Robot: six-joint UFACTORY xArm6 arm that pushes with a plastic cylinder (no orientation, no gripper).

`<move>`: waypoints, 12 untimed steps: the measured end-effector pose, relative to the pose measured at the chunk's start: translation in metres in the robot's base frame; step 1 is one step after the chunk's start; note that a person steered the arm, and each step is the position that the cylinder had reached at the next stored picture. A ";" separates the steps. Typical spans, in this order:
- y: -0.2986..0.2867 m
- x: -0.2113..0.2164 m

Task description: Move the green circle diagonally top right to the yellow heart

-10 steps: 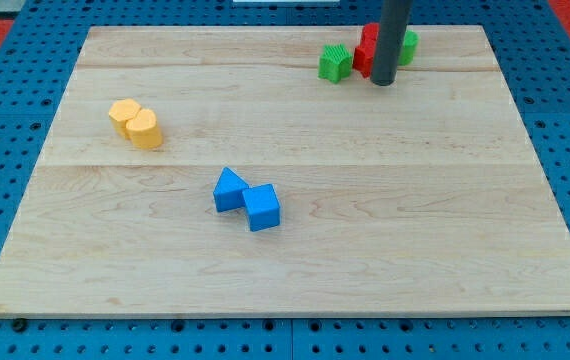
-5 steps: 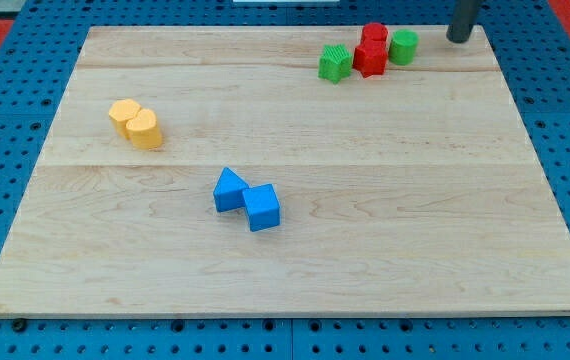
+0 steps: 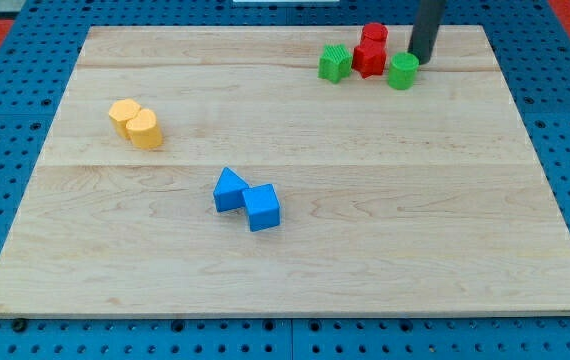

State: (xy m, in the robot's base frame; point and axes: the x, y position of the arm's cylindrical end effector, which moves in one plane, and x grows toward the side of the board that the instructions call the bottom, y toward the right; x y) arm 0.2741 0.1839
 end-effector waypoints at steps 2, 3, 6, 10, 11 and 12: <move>-0.057 0.055; -0.083 0.036; -0.064 0.006; -0.196 0.089; -0.210 0.086; -0.259 0.052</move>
